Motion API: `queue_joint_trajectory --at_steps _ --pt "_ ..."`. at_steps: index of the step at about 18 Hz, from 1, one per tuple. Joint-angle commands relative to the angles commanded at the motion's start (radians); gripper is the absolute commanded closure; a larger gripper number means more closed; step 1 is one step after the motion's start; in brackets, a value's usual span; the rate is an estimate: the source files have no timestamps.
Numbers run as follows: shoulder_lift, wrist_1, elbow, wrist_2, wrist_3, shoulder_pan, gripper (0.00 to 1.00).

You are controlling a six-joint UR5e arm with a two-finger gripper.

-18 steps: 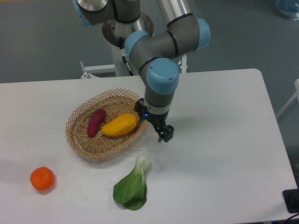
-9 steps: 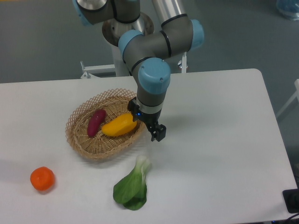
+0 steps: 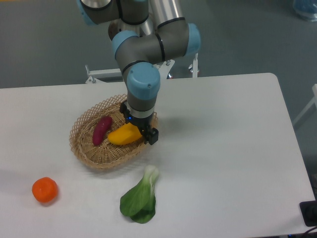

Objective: Pick up the mango from the basket
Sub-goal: 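Lower the gripper onto the yellow mango and close on it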

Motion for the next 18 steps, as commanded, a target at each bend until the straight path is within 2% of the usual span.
queue_joint_trajectory --at_steps 6,10,18 --pt "-0.002 0.009 -0.035 0.003 -0.008 -0.014 0.00" --pt "-0.020 0.083 -0.052 0.014 -0.024 -0.025 0.00" --pt "-0.023 0.086 -0.071 0.037 -0.035 -0.041 0.00"
